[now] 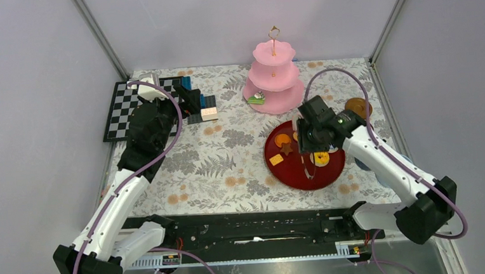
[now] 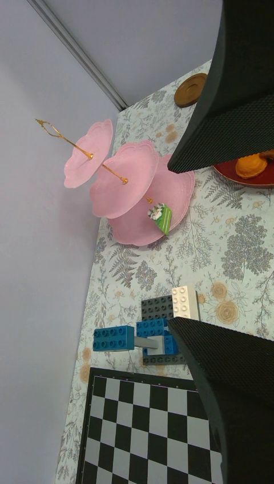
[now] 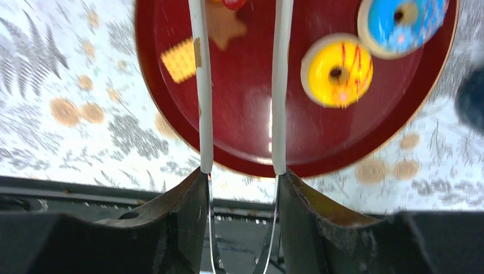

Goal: Serve the afternoon tea

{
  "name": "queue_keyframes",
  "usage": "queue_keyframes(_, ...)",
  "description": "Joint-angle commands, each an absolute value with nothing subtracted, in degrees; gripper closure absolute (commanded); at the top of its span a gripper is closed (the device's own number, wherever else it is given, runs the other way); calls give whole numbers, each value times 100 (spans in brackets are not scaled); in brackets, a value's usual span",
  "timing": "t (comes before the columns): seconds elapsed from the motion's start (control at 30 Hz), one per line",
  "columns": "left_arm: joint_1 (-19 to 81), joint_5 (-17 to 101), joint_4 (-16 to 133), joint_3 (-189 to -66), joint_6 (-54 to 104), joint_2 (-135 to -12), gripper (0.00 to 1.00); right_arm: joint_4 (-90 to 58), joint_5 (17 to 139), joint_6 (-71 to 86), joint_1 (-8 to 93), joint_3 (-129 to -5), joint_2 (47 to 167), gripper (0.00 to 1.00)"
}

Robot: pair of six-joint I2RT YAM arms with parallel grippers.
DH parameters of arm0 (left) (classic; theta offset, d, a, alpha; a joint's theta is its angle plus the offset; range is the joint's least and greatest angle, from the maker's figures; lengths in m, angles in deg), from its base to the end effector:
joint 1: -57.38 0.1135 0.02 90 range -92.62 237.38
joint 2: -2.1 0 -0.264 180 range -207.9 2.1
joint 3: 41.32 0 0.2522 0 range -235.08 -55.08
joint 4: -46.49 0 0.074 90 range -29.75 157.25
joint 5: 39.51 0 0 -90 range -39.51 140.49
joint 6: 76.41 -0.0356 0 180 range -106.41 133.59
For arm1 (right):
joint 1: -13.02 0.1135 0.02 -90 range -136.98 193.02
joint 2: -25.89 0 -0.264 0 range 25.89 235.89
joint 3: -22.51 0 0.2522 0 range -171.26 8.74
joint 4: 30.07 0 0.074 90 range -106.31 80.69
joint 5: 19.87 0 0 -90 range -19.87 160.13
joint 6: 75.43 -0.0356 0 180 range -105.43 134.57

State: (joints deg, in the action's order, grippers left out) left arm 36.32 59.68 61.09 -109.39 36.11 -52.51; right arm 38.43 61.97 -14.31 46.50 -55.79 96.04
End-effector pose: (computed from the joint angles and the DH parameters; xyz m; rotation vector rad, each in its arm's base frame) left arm 0.2087 -0.0743 0.3853 -0.1469 1.6031 -0.4642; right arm 0.1980 0.1249 0.3026 -0.0557 2.6199 0.1991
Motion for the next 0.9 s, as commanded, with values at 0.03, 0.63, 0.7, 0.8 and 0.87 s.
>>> queue_keyframes(0.03, 3639, 5906, 6016, -11186, 3644, -5198, 1, 2936, 6195, -779, 4265, -6266, 10309, 67)
queue_keyframes(0.63, 3638, 5925, 6016, -11186, 3635, -5267, 1, 1541, 6436, 36, 3645, -7149, 12616, 73)
queue_keyframes(0.7, 3638, 5928, 6016, -11186, 3635, -5267, 1, 1524, 6463, 83, 3612, -7286, 12829, 74)
queue_keyframes(0.8, 3638, 5923, 6016, -11186, 3635, -5276, 1, 1496, 6378, 129, 3584, -7500, 13059, 74)
queue_keyframes(0.87, 3638, 5915, 6016, -11186, 3640, -5291, 1, 1472, 6408, 155, 3565, -7657, 13237, 74)
